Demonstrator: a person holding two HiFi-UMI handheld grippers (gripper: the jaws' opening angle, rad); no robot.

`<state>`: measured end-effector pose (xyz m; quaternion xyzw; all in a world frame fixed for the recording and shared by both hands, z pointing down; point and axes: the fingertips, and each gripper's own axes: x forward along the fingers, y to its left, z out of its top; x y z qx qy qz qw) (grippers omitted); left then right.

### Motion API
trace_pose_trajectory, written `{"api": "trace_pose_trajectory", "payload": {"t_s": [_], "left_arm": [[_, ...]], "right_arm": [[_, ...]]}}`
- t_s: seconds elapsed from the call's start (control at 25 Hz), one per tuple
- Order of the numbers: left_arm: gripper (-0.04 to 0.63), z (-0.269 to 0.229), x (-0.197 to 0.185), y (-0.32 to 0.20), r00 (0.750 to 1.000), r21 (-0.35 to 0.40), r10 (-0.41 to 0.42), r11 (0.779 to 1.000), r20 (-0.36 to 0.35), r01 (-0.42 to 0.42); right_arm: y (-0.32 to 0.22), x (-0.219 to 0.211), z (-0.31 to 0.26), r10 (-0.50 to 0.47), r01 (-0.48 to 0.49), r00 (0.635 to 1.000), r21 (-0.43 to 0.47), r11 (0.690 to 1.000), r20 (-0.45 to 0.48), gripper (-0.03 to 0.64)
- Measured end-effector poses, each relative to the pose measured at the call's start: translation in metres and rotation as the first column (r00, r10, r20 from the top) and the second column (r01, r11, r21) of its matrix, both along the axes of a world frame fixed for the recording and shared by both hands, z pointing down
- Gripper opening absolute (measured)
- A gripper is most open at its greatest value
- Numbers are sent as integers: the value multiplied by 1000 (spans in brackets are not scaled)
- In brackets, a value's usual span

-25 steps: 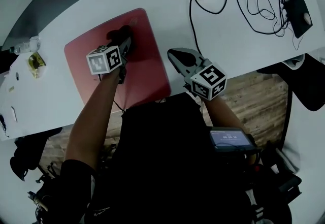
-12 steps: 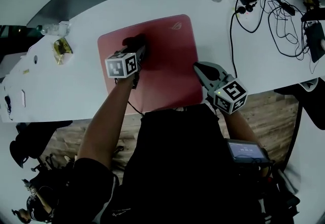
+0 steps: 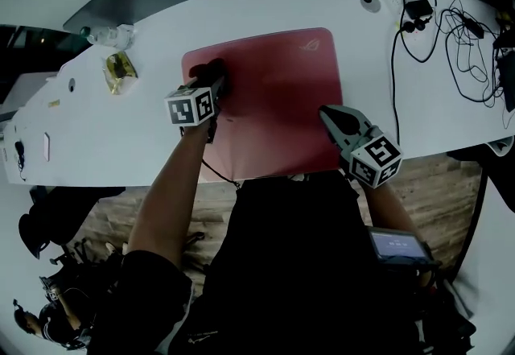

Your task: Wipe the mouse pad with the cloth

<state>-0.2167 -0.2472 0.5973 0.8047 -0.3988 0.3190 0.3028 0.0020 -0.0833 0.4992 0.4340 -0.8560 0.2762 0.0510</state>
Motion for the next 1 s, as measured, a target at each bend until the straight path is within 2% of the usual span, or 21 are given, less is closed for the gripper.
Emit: {"api": "trace_pose_trajectory", "payload": {"t_s": [0.56, 0.72, 0.84, 1.0], "left_arm": [[137, 0, -64, -10, 1000, -6, -28, 1000, -10, 28], [137, 5, -79, -14, 998, -17, -37, 999, -56, 36], [138, -7, -90, -15, 998, -16, -59, 998, -35, 59], [137, -7, -102, -16, 997, -18, -56, 998, -45, 55]], "right_arm": [[-8, -43, 0, -5, 5, 1000, 5, 1000, -5, 25], [-13, -59, -2, -3, 3, 1000, 10, 1000, -11, 25], [-15, -69, -2, -2, 2, 1000, 16, 1000, -14, 25], [-17, -81, -3, -3, 3, 1000, 18, 1000, -20, 25]]}}
